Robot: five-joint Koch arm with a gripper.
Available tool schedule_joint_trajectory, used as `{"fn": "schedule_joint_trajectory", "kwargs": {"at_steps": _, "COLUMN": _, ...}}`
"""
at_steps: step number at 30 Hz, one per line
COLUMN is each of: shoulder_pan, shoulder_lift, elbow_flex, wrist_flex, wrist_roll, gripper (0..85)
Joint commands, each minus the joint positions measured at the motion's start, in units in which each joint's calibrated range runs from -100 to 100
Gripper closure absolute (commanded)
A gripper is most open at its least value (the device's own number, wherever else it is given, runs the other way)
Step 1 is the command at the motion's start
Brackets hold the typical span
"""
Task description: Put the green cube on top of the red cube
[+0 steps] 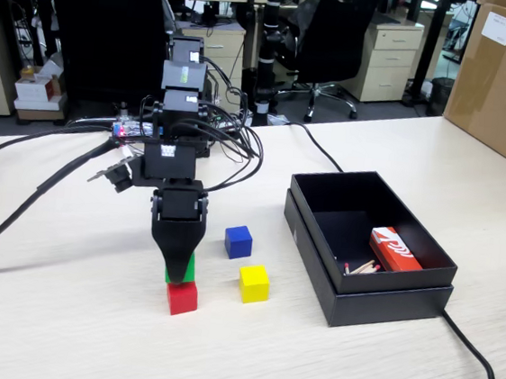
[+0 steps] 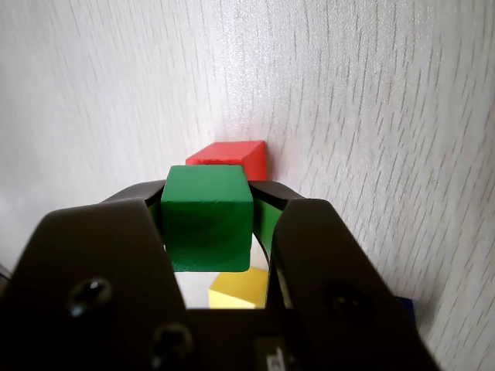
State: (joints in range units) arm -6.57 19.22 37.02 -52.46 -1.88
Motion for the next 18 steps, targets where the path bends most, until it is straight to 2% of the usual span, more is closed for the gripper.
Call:
{"fn": "schedule_joint_trajectory", "kwargs": {"at_steps": 1, "shoulder_pan": 0.10, "shoulder_lift": -1.72, "elbow_flex": 2.97, "wrist_flex": 0.23, "wrist_roll": -0.05, "gripper": 71.8}}
{"fn": "schedule_joint_trajectory", "kwargs": {"at_steps": 8, "shoulder_pan": 0.15, "shoulder_lift": -1.72, "elbow_flex": 2.88, "wrist_flex": 0.23, "wrist_roll": -0.10, "gripper": 71.0}}
{"fn": "schedule_joint_trajectory", "kwargs": {"at_steps": 10, "shoulder_pan": 0.20, "shoulder_lift": -1.61, "elbow_flex": 2.60, "wrist_flex": 0.23, "wrist_roll": -0.24, "gripper": 61.6}}
{"fn": "schedule_joint_trajectory", "kwargs": {"at_steps": 17, "shoulder_pan": 0.15, "shoulder_lift": -1.50, "elbow_flex": 2.33, "wrist_flex": 0.23, "wrist_roll": -0.49, "gripper": 59.7}}
{"fn": "schedule_joint_trajectory", "kwargs": {"at_steps": 18, "shoulder_pan": 0.15, "shoulder_lift": -1.50, "elbow_flex": 2.33, "wrist_flex": 0.23, "wrist_roll": -0.54, "gripper": 57.2}}
